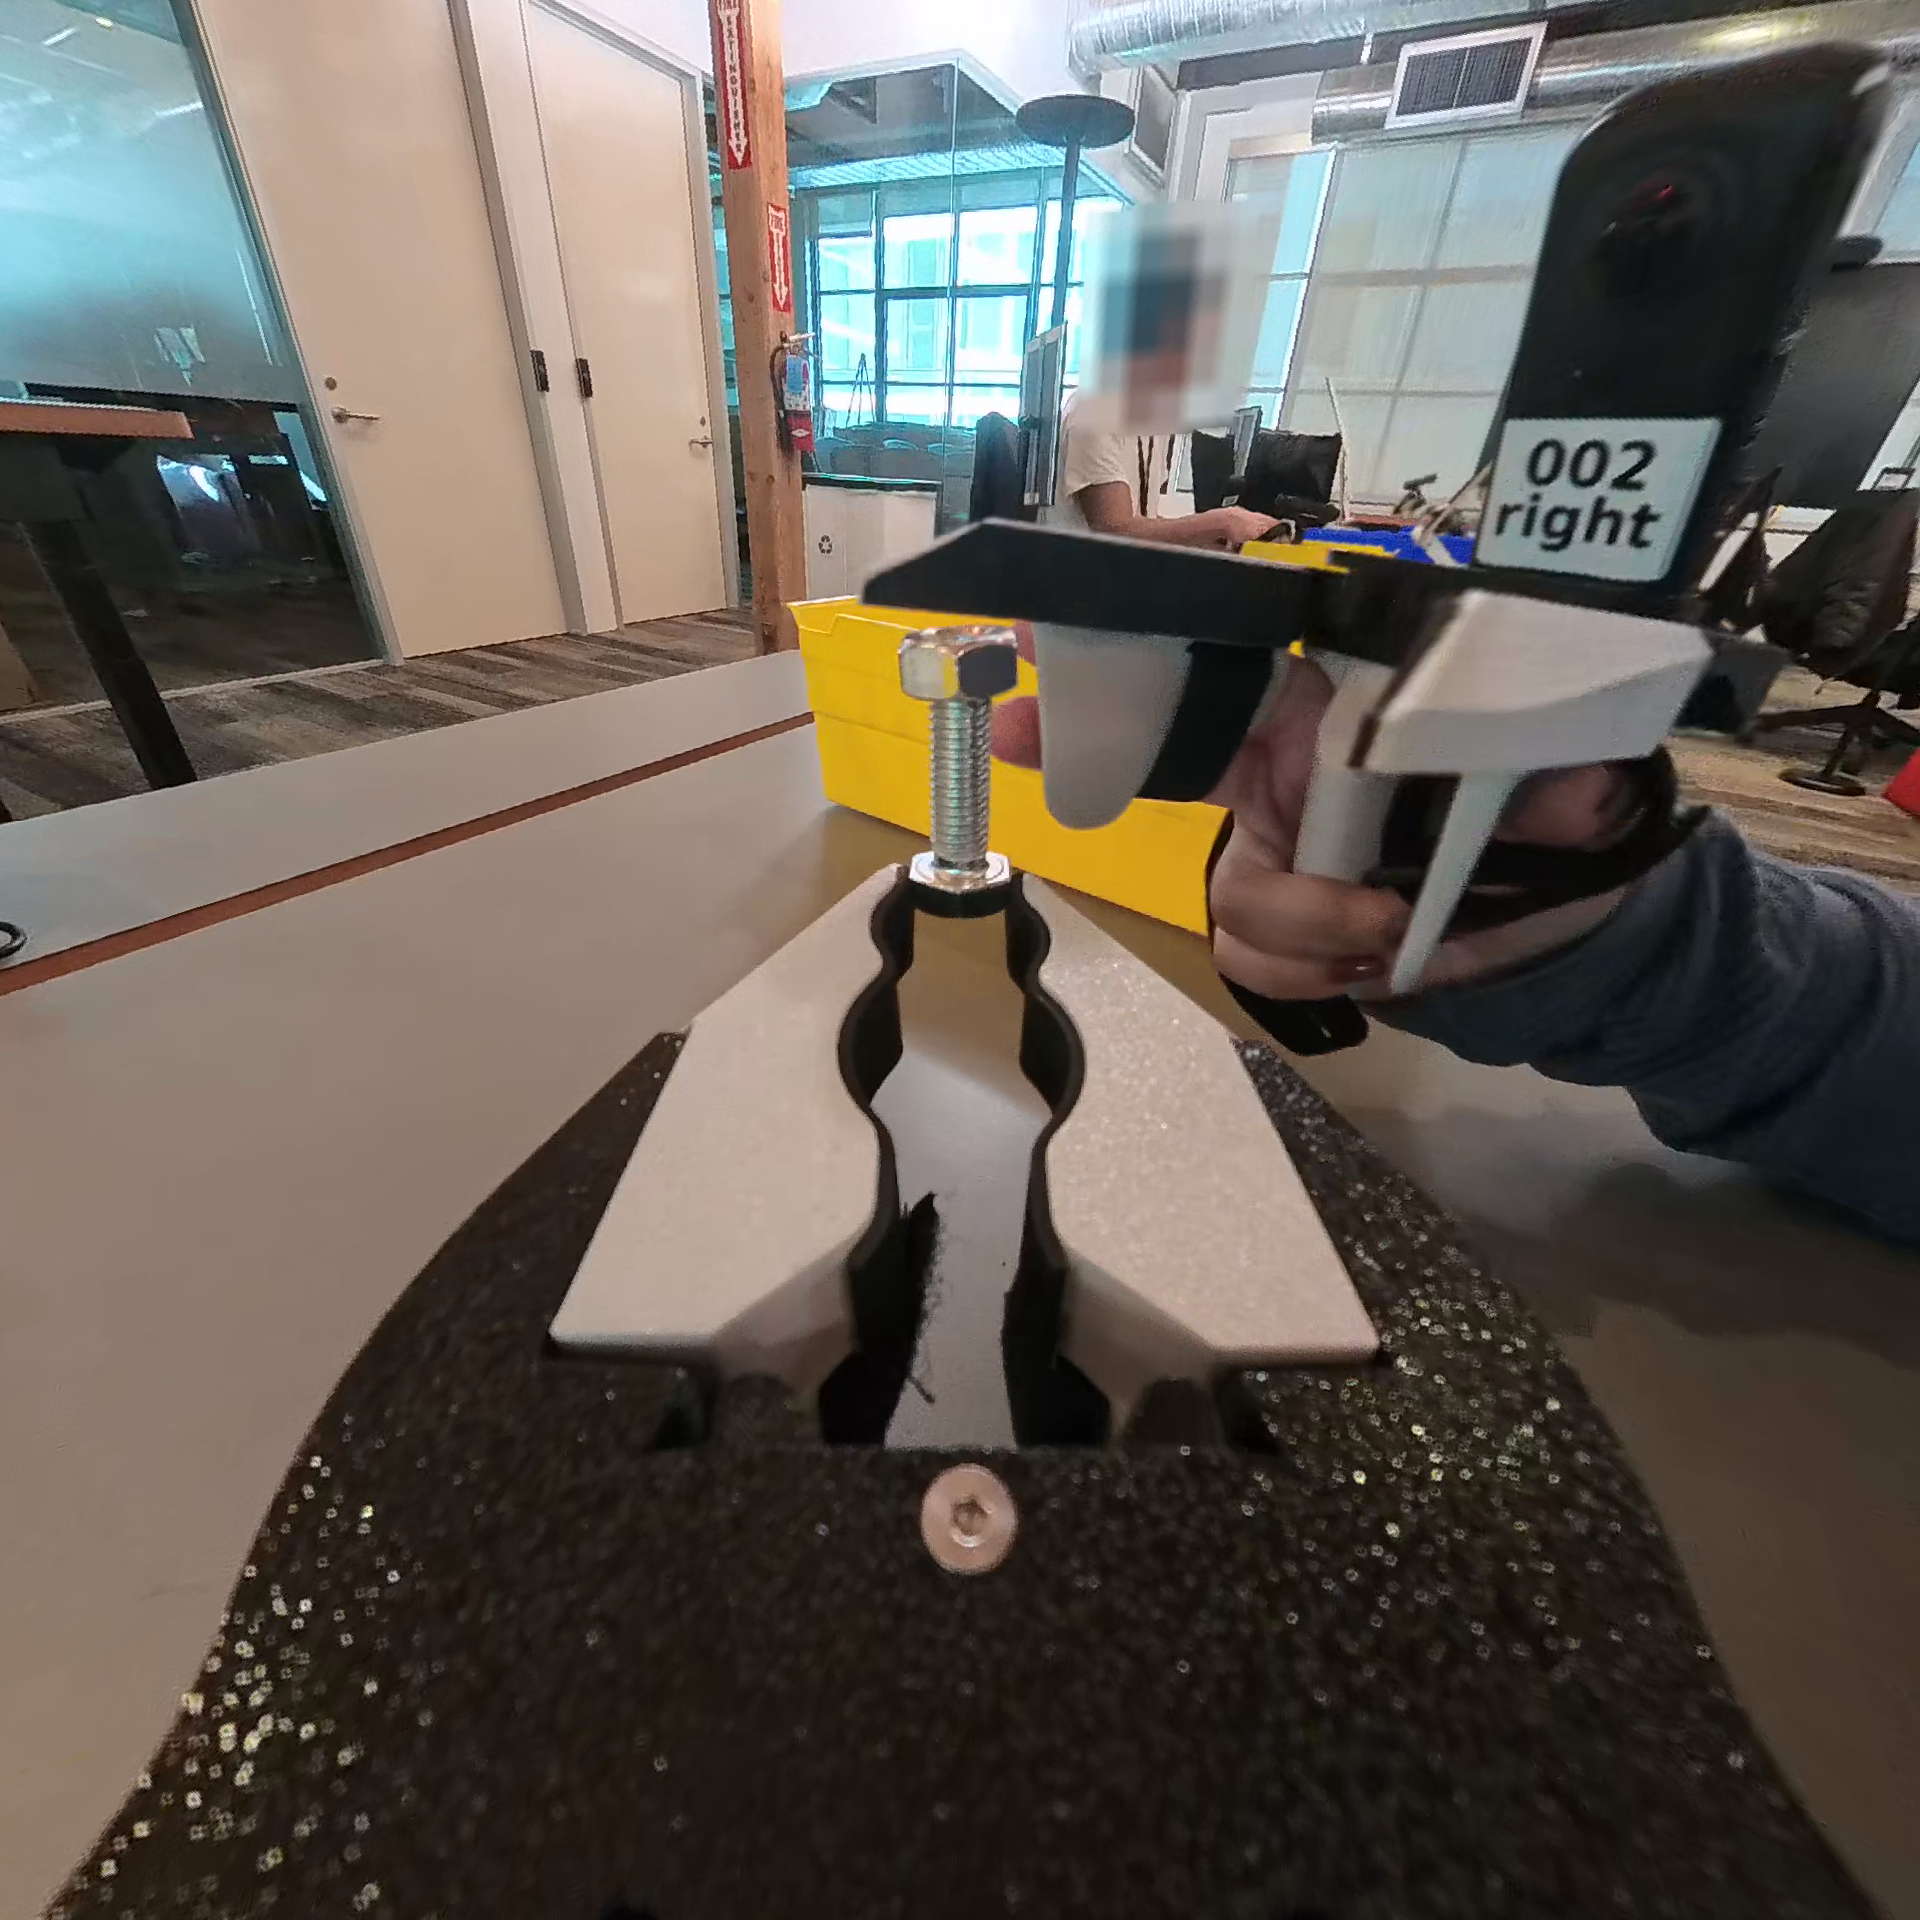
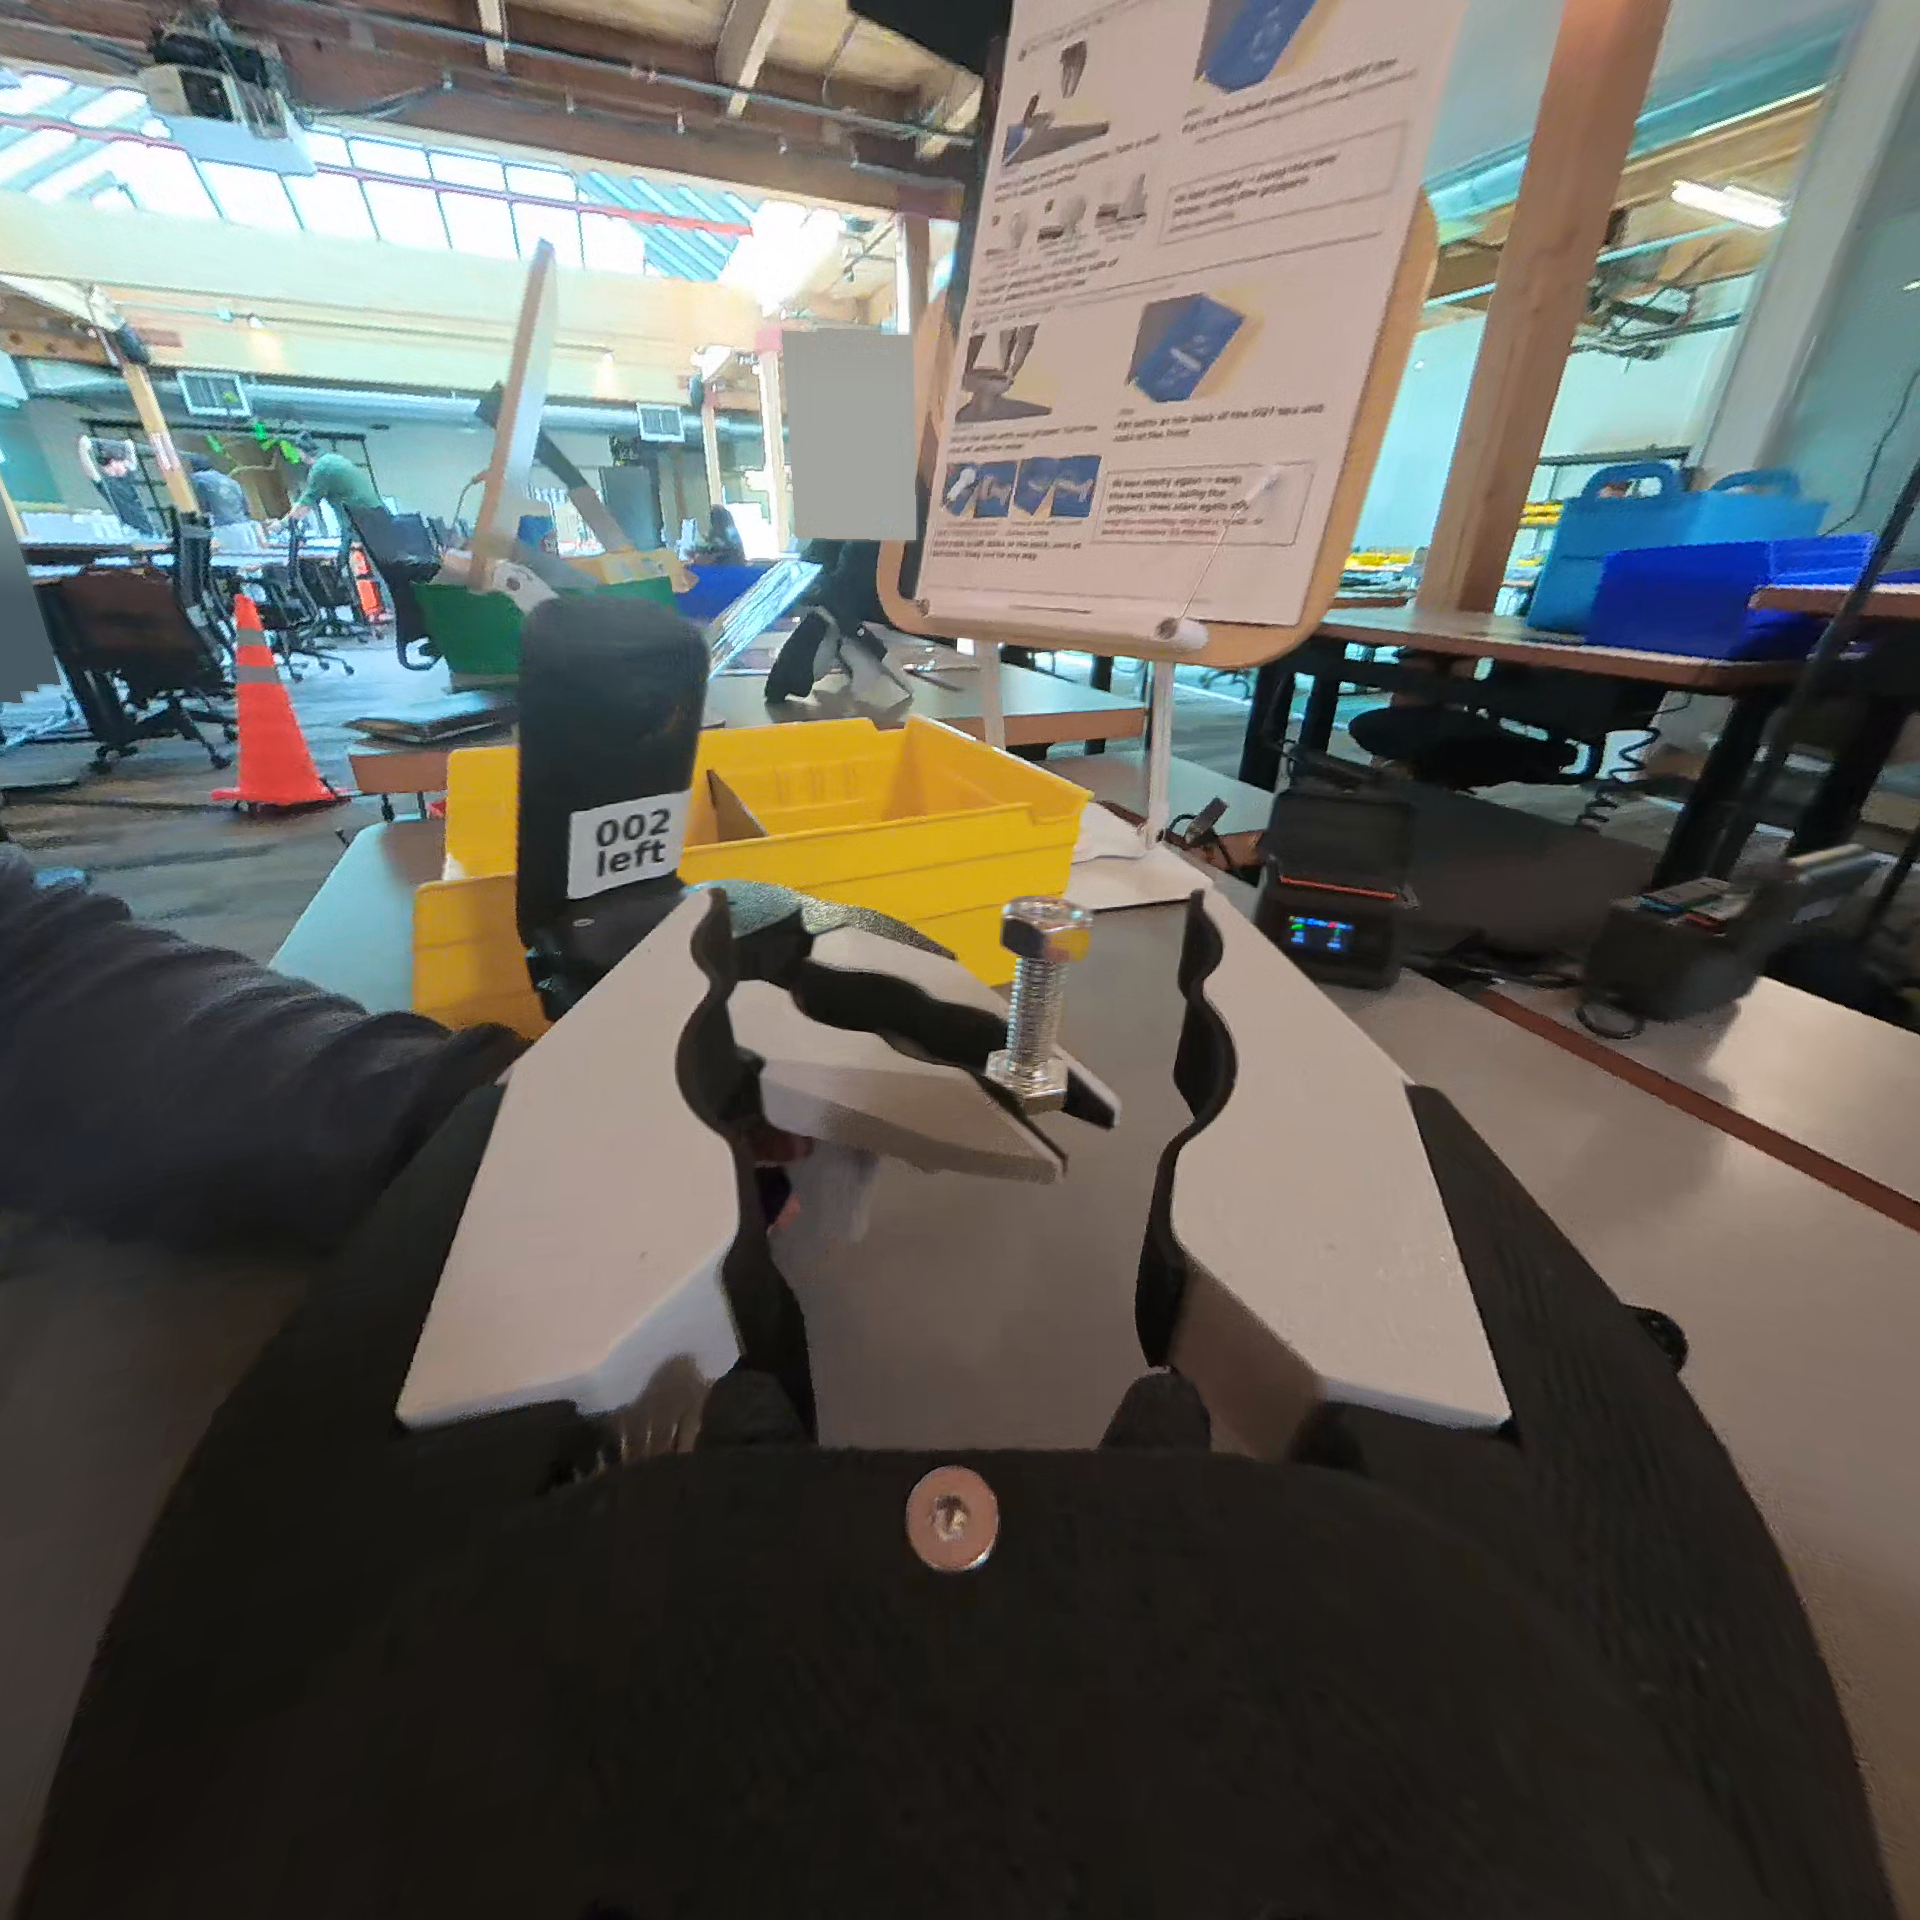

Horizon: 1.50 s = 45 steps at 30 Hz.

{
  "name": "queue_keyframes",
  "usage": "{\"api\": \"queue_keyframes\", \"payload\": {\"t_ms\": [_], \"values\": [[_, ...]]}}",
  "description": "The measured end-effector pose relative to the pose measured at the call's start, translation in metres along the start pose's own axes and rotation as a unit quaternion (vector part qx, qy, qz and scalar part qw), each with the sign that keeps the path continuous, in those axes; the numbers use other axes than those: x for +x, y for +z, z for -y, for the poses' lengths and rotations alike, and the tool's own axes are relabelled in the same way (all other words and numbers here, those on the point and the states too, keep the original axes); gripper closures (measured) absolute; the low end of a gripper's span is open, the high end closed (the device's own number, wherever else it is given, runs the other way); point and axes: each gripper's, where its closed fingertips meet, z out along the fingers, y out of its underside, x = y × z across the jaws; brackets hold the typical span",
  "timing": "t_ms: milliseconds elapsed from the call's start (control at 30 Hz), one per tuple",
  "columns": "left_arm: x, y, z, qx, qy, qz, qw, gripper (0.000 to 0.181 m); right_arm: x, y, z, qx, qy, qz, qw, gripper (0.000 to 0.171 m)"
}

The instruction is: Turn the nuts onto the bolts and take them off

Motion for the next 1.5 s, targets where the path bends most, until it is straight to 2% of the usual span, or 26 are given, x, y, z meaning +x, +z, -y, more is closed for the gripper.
{"api": "queue_keyframes", "payload": {"t_ms": [333, 533, 700, 900, 1067, 1200, 1333, 1400, 1500], "values": [[0.013, 0.005, -0.009, -0.031, 0.027, -0.030, 0.999, 0.166, -0.015, 0.008, -0.010, -0.036, -0.005, 0.024, 0.999, 0.082], [0.001, 0.001, -0.001, -0.005, -0.016, -0.018, 1.000, 0.166, -0.010, 0.001, -0.011, -0.049, -0.005, 0.023, 0.999, 0.083], [0.016, 0.006, -0.010, -0.035, 0.038, -0.035, 0.998, 0.166, -0.017, 0.005, -0.013, -0.049, -0.013, 0.034, 0.998, 0.082], [-0.003, 0.000, -0.002, -0.007, -0.030, -0.014, 0.999, 0.166, -0.008, -0.002, -0.014, -0.052, 0.002, 0.032, 0.998, 0.088], [0.008, 0.004, -0.008, -0.030, 0.013, -0.023, 0.999, 0.166, -0.007, 0.002, -0.017, -0.058, -0.008, 0.020, 0.998, 0.087], [-0.008, 0.001, -0.005, -0.017, -0.019, 0.011, 1.000, 0.166, 0.008, 0.001, -0.021, -0.053, -0.018, -0.021, 0.998, 0.093], [-0.022, -0.007, 0.004, 0.017, -0.040, 0.043, 0.998, 0.166, 0.050, -0.011, -0.025, -0.019, -0.027, -0.144, 0.989, 0.105], [-0.024, -0.009, 0.006, 0.025, -0.047, 0.042, 0.998, 0.166, 0.065, -0.014, -0.040, -0.038, -0.011, -0.183, 0.982, 0.112], [-0.023, -0.009, 0.006, 0.026, -0.048, 0.038, 0.998, 0.166, 0.074, -0.013, -0.058, -0.061, 0.028, -0.186, 0.980, 0.115]]}}
